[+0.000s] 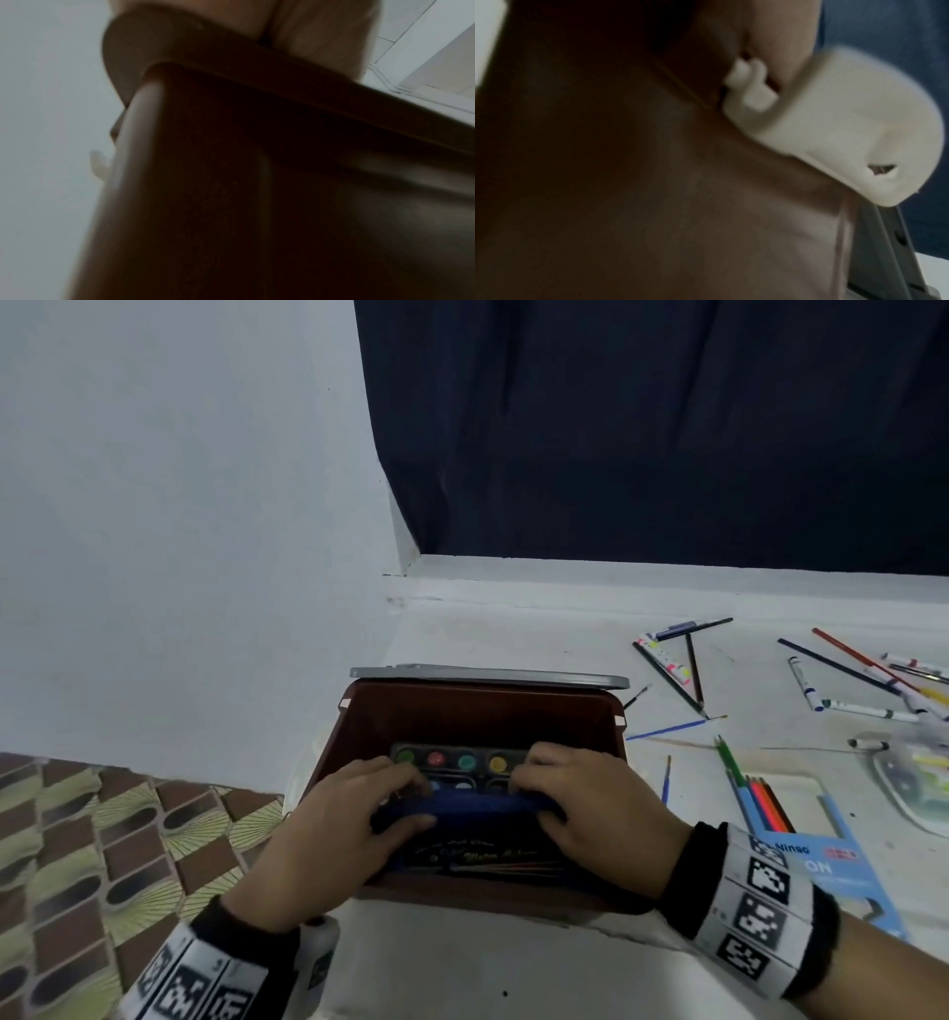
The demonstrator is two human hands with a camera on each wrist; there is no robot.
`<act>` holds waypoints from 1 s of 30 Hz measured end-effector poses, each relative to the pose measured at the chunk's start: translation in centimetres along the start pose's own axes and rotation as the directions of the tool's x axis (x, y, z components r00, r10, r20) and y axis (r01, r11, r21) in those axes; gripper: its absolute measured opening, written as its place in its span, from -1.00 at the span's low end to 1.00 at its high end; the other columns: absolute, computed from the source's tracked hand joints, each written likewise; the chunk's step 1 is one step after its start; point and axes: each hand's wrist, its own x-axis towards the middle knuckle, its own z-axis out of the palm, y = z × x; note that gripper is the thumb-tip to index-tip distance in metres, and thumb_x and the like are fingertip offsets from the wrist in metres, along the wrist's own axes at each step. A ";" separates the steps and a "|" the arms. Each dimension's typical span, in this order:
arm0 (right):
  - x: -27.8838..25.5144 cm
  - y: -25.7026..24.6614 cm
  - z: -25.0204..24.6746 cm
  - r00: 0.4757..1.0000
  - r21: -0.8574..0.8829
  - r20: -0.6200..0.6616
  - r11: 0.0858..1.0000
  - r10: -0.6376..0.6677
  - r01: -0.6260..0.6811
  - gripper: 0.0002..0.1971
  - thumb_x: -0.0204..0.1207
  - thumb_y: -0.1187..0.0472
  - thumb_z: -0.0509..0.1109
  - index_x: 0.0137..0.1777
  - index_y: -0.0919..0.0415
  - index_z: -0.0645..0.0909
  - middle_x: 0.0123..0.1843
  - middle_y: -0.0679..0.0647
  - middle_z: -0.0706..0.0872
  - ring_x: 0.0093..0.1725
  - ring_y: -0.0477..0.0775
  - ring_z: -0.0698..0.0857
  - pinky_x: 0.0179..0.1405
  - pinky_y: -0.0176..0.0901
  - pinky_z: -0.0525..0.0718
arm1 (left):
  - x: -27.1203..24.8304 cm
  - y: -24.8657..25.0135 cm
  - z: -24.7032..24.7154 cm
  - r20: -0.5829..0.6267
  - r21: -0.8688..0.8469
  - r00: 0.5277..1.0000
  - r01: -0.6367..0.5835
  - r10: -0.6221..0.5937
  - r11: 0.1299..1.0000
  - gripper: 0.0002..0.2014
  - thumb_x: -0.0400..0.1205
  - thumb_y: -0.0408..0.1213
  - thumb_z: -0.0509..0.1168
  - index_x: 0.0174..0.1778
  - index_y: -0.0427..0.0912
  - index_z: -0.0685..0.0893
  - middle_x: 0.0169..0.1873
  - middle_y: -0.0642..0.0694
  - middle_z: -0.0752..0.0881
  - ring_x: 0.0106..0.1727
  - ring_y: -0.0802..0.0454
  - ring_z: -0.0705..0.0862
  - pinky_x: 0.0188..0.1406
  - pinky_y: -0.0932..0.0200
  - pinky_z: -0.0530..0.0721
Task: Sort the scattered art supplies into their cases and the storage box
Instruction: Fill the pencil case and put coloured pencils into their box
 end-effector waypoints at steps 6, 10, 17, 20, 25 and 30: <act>-0.2 0.3 0.9 0.944 -0.061 0.322 0.994 -0.068 0.092 -0.42 0.55 -0.43 0.02 0.09 -0.06 0.70 0.01 -0.10 0.74 -0.02 -0.04 0.69 -0.07 0.09 0.70 | 0.0 0.3 0.1 0.169 0.126 0.985 0.009 -0.031 0.992 -0.58 0.73 0.31 -0.03 0.14 0.26 0.69 -0.06 0.22 0.79 -0.07 0.22 0.75 -0.05 0.14 0.66; 0.1 0.6 1.3 0.943 -0.039 0.322 0.994 -0.087 0.105 -0.47 0.62 -0.38 0.07 0.00 -0.05 0.75 -0.04 -0.09 0.77 -0.12 -0.01 0.70 -0.14 0.11 0.70 | 0.0 0.2 0.0 0.246 0.168 0.965 0.051 -0.092 0.984 -0.51 0.69 0.36 -0.11 0.33 0.33 0.60 0.00 0.14 0.82 -0.02 0.12 0.77 0.04 0.03 0.69; -2.1 1.0 0.0 0.986 0.268 -0.090 0.951 -0.137 0.156 -0.79 0.68 0.05 0.34 0.10 0.08 0.77 -0.04 -0.07 0.78 -0.07 -0.14 0.69 -0.05 -0.17 0.66 | -0.1 3.0 1.1 0.116 -0.140 0.991 0.079 -0.063 0.987 -0.64 0.73 0.29 0.00 0.02 0.16 0.57 -0.29 0.09 0.77 -0.35 0.12 0.74 -0.29 -0.04 0.69; -4.4 2.4 -1.7 0.945 0.331 -0.322 0.929 -0.056 0.167 -0.87 0.64 0.24 0.41 0.09 0.13 0.78 -0.08 -0.08 0.76 -0.10 -0.18 0.68 -0.10 -0.30 0.62 | 0.5 6.4 2.2 -0.048 -0.277 0.999 0.004 -0.018 0.961 -0.79 0.74 0.10 0.13 0.03 0.13 0.60 -0.34 0.04 0.71 -0.38 0.09 0.68 -0.35 0.08 0.64; -8.4 7.2 -4.2 0.898 0.295 -0.440 0.945 0.003 0.141 -0.90 0.63 0.28 0.43 0.04 0.13 0.77 -0.14 -0.08 0.76 -0.13 -0.11 0.72 -0.11 -0.10 0.66 | 3.2 11.8 4.6 -0.131 -0.449 0.990 -0.018 -0.046 0.893 -0.84 0.74 0.00 0.18 0.04 0.09 0.64 -0.37 -0.03 0.70 -0.29 -0.03 0.72 -0.24 0.06 0.66; -11.8 12.6 -6.8 0.892 0.254 -0.453 0.959 0.006 0.122 -0.89 0.63 0.21 0.41 0.03 0.12 0.77 -0.15 -0.14 0.76 -0.14 -0.13 0.73 -0.12 -0.11 0.66 | 6.2 16.5 6.7 -0.214 -0.508 0.970 -0.011 -0.113 0.861 -0.80 0.71 0.00 0.21 0.05 0.02 0.66 -0.40 -0.09 0.70 -0.31 -0.04 0.73 -0.24 0.02 0.73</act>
